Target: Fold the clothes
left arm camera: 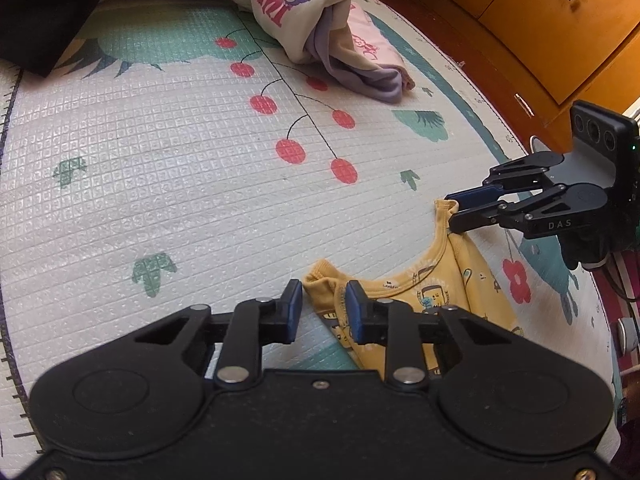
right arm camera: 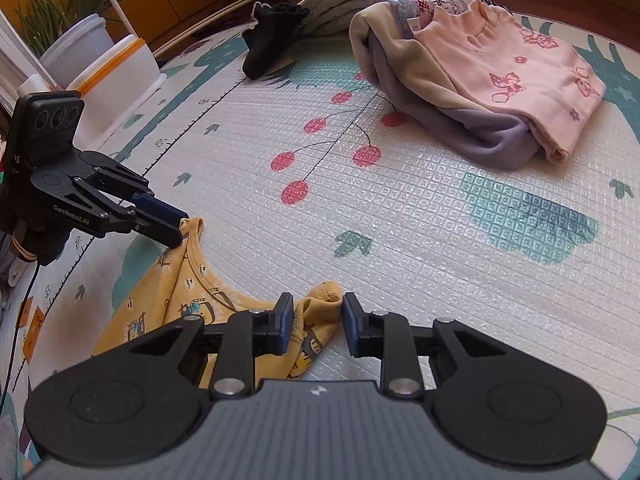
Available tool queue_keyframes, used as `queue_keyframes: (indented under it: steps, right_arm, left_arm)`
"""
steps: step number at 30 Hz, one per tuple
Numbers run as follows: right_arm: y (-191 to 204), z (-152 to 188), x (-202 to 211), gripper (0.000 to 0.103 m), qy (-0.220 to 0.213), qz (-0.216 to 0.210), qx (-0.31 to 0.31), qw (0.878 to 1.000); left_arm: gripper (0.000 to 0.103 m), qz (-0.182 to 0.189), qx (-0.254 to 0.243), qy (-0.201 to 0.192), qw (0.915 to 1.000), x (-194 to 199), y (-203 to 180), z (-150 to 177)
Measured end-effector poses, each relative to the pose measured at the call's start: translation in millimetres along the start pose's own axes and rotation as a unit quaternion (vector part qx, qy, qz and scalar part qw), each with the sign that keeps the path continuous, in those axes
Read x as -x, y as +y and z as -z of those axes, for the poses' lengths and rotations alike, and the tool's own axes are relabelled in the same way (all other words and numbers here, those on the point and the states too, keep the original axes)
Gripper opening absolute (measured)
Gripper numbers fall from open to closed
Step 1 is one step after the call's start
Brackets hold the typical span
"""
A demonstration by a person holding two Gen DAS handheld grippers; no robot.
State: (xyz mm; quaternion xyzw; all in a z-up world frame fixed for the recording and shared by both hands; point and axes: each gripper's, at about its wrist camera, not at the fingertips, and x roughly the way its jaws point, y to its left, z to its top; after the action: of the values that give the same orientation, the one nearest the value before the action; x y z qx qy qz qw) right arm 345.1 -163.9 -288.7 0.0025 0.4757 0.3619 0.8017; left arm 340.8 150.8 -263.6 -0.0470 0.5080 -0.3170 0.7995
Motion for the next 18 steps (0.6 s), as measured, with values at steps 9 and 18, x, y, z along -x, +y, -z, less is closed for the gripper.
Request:
queue_keyframes:
  steps: [9,18]
  right_arm:
    - [1,-1,-1,0.027,0.000,0.005,-0.003,1.000]
    - [7,-1,1,0.012,-0.006,0.024,0.008,1.000]
  left_arm:
    - [0.025,-0.015,-0.026,0.003,0.9995,-4,-8,-3]
    - [0.006,-0.026,-0.040,-0.016,0.9987,1,-19,-2]
